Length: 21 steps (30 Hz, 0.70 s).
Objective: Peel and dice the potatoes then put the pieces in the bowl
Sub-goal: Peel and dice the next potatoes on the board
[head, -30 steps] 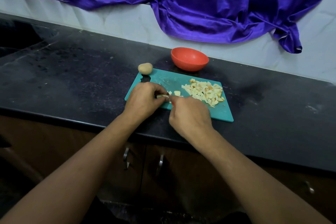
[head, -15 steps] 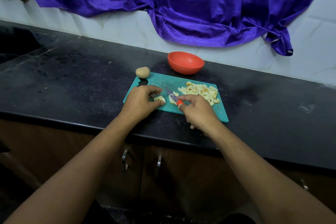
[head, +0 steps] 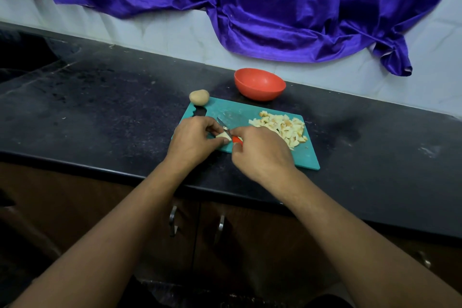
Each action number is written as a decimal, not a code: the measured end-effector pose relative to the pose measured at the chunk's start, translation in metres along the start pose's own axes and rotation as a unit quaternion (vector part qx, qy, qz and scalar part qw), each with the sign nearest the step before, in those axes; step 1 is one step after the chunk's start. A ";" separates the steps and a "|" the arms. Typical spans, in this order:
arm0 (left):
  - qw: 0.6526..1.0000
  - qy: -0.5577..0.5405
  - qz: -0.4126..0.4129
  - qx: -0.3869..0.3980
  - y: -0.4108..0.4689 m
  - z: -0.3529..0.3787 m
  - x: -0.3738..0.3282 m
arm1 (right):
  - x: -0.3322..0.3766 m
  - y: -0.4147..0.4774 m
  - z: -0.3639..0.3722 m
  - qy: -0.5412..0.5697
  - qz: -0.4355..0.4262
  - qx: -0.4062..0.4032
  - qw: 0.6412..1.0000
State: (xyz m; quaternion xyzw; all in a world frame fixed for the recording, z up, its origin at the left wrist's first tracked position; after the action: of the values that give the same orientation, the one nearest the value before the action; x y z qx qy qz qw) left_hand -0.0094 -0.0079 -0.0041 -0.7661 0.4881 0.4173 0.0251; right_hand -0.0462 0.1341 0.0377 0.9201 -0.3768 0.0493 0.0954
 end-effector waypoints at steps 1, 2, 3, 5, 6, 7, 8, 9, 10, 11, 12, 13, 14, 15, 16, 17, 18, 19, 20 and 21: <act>1.000 0.000 0.000 0.000 0.000 0.000 0.000 | 0.002 0.000 0.001 -0.011 -0.003 0.004 1.000; 1.000 0.001 0.001 0.000 0.001 0.000 -0.001 | 0.003 0.000 0.001 -0.020 -0.007 0.006 1.000; 1.000 0.003 0.001 0.001 0.001 0.000 -0.001 | 0.004 0.000 0.003 -0.026 -0.011 0.007 1.000; 1.000 0.008 -0.001 0.005 0.001 0.001 -0.002 | 0.006 -0.002 0.006 -0.039 -0.022 0.007 0.999; 1.000 0.009 -0.002 0.005 0.001 0.001 -0.002 | 0.007 -0.004 0.010 -0.050 -0.029 0.005 0.998; 1.000 0.009 0.000 0.002 0.002 0.000 -0.002 | 0.007 -0.006 0.013 -0.059 -0.037 0.002 0.998; 1.000 0.006 0.002 0.000 0.002 0.000 -0.001 | 0.007 -0.009 0.019 -0.065 -0.044 -0.001 0.997; 1.000 0.002 0.004 0.001 0.001 0.000 -0.001 | 0.006 -0.012 0.023 -0.070 -0.049 -0.005 0.996; 1.000 -0.001 0.007 0.001 0.001 0.000 -0.002 | 0.004 -0.014 0.026 -0.073 -0.049 -0.012 0.996; 1.000 -0.002 0.009 0.001 0.001 -0.001 -0.002 | 0.003 -0.015 0.027 -0.074 -0.049 -0.018 0.996; 1.000 -0.002 0.010 0.002 0.001 -0.001 -0.002 | 0.001 -0.015 0.028 -0.072 -0.050 -0.020 0.996; 1.000 -0.002 0.011 0.004 0.000 -0.002 -0.002 | 0.000 -0.013 0.029 -0.066 -0.051 -0.020 0.996; 1.000 -0.003 0.012 0.007 0.000 -0.001 -0.003 | -0.003 -0.012 0.027 -0.051 -0.047 -0.019 0.997; 1.000 -0.004 0.012 0.010 0.000 0.000 -0.003 | -0.009 -0.011 0.027 -0.016 -0.034 -0.012 0.999; 1.000 -0.004 0.014 0.014 0.000 0.000 -0.004 | -0.018 -0.008 0.027 0.042 -0.011 0.003 0.999; 1.000 -0.001 0.018 0.018 -0.001 0.000 -0.004 | -0.028 -0.004 0.029 0.122 0.016 0.021 0.992; 1.000 0.004 0.024 0.021 -0.001 0.000 -0.005 | -0.038 -0.001 0.031 0.198 0.044 0.034 0.979; 0.999 0.007 0.029 0.023 -0.001 0.001 -0.005 | -0.046 0.001 0.031 0.240 0.063 0.038 0.968; 0.999 0.007 0.030 0.023 -0.001 0.001 -0.004 | -0.050 0.003 0.029 0.245 0.069 0.034 0.966; 0.999 0.005 0.028 0.020 -0.001 0.001 -0.003 | -0.051 0.003 0.024 0.233 0.065 0.026 0.970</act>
State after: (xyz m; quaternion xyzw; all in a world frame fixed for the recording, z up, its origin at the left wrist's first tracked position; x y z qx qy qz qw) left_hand -0.0092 -0.0045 -0.0031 -0.7540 0.5174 0.4040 0.0260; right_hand -0.0840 0.1618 0.0065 0.8587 -0.4020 0.2784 0.1532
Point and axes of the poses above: each hand's wrist, its own y-axis towards the middle knuckle, its own z-axis out of the palm, x = y × z, the point moved 10 cm from there along y, towards the middle knuckle, and after that the axes turned 1 degree about -y, right-handed, at the moved point
